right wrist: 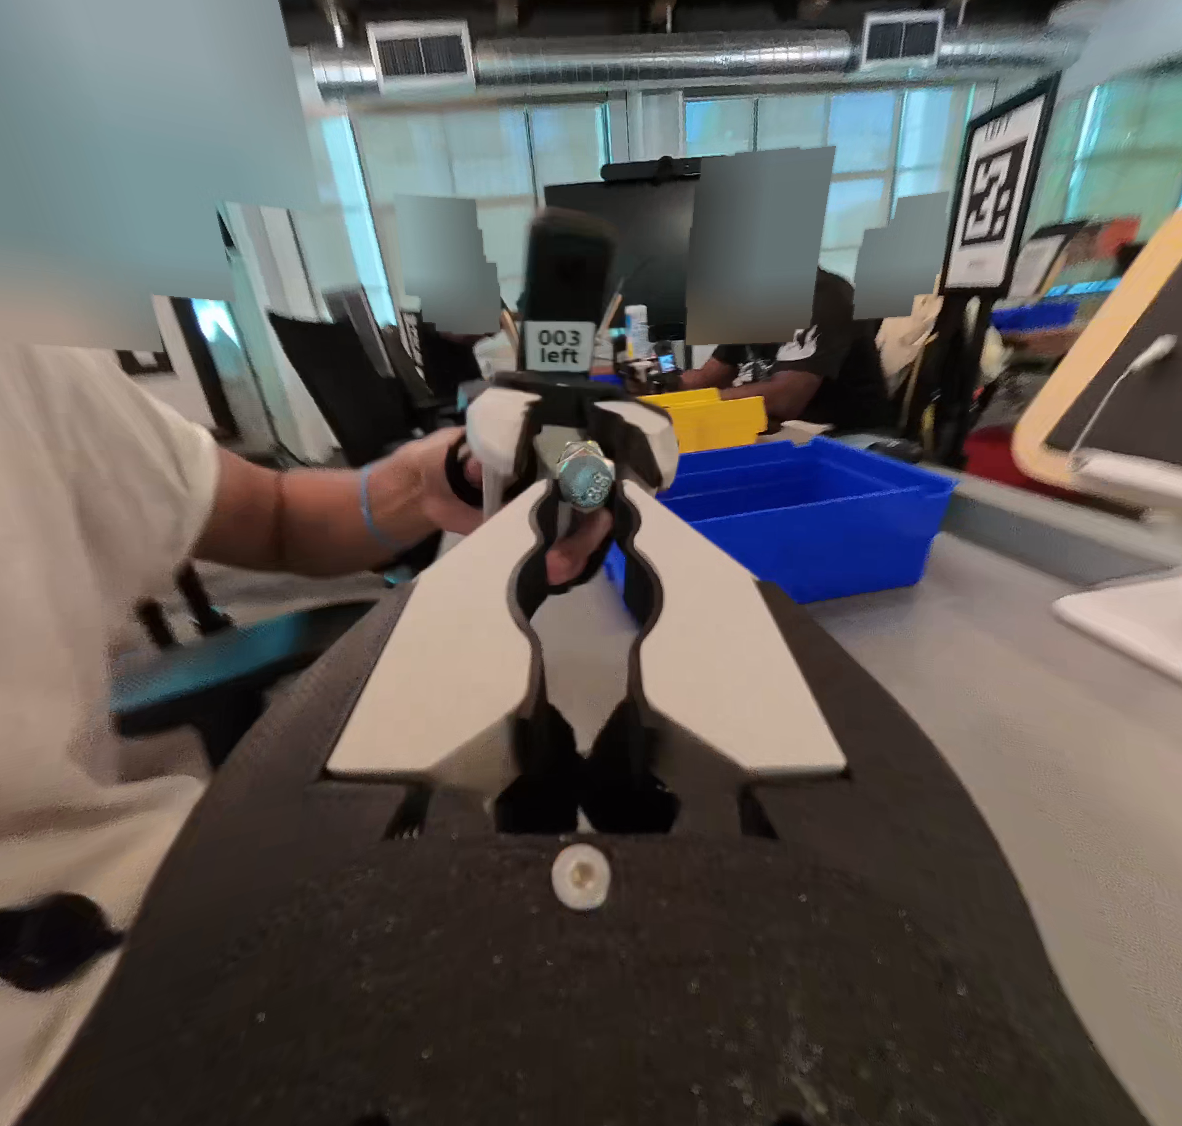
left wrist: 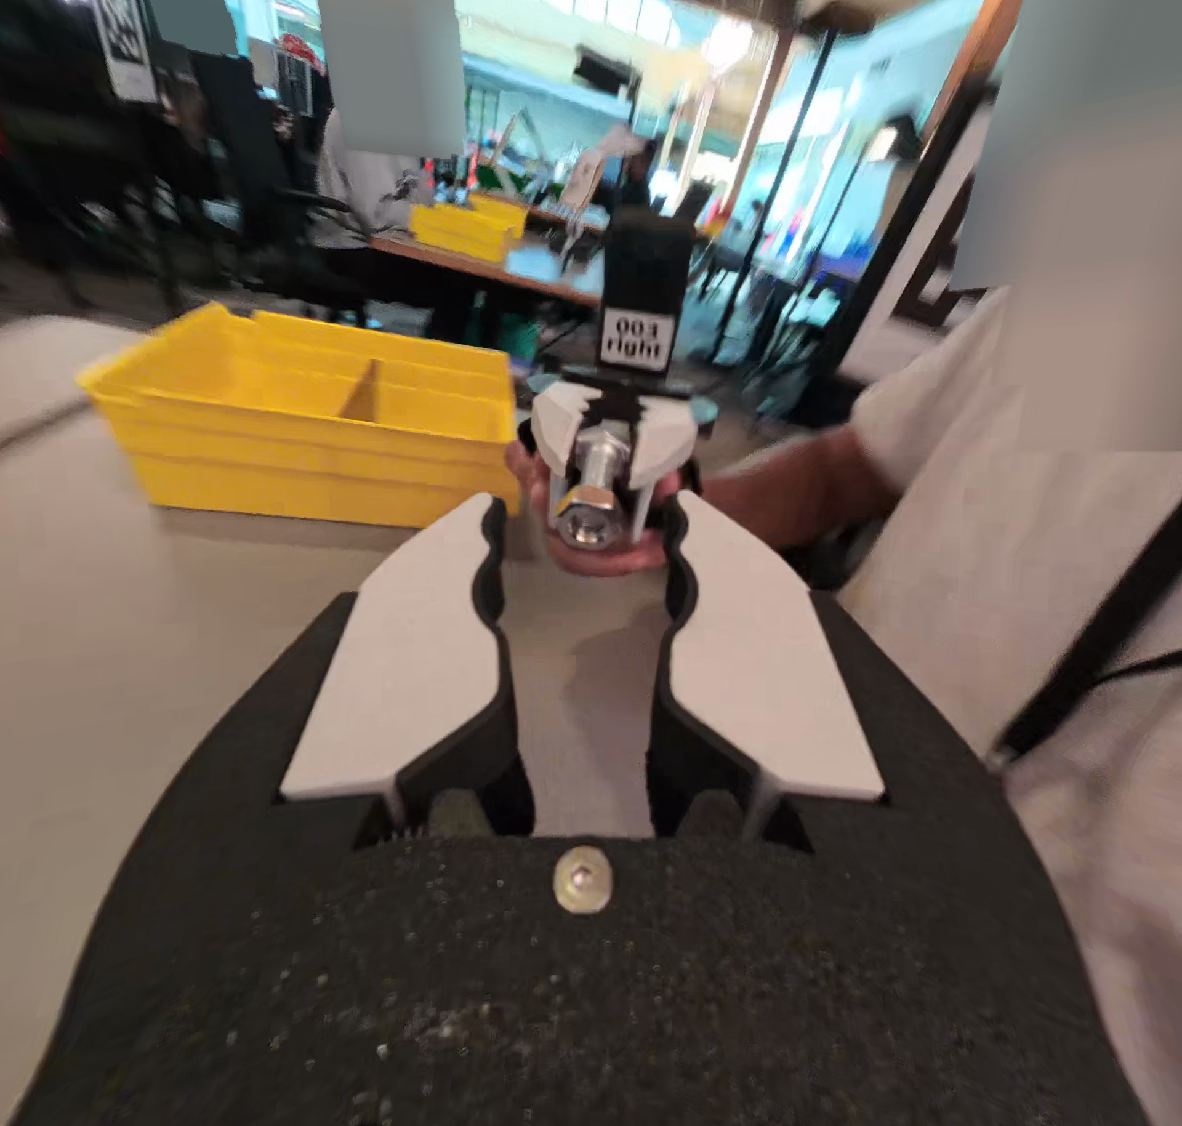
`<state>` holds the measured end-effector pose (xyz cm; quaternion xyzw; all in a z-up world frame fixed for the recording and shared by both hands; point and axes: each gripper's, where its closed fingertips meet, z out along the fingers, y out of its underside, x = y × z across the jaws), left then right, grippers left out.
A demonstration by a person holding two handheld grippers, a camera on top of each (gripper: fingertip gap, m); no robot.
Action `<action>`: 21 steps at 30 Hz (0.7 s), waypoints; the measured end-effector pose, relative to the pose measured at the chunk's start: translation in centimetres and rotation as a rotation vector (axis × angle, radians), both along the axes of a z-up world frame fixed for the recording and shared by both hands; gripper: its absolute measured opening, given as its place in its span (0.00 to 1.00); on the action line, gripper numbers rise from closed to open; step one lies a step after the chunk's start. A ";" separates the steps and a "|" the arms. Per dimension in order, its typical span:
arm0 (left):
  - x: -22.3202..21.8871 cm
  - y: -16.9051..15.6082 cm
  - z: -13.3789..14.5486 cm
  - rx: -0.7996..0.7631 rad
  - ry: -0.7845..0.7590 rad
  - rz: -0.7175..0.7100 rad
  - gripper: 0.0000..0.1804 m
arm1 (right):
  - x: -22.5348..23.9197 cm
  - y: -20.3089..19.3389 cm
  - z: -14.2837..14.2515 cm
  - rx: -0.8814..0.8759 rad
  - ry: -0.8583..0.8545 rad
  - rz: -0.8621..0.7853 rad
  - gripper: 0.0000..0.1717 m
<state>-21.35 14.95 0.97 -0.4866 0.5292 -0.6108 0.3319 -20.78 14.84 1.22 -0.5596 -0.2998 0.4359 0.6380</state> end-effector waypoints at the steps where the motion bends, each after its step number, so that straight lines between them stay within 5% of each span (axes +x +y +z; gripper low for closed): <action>1: -0.1 0.2 -0.4 0.144 0.017 0.022 0.26 | 0.2 0.3 -0.1 -0.063 0.052 0.023 0.10; 6: -0.6 1.2 -0.6 0.779 0.036 0.141 0.22 | 0.8 1.5 -1.0 -0.351 0.271 0.175 0.10; 11: -0.6 1.9 -1.9 1.104 0.193 0.192 0.16 | 0.4 1.6 -1.9 -0.580 0.410 0.348 0.10; 15: -0.4 2.0 -2.4 1.221 0.226 0.186 0.16 | 0.1 1.5 -2.0 -0.656 0.475 0.422 0.10; 21: -0.1 1.4 -2.2 1.156 0.188 0.184 0.10 | 0.2 1.4 -1.8 -0.665 0.499 0.437 0.09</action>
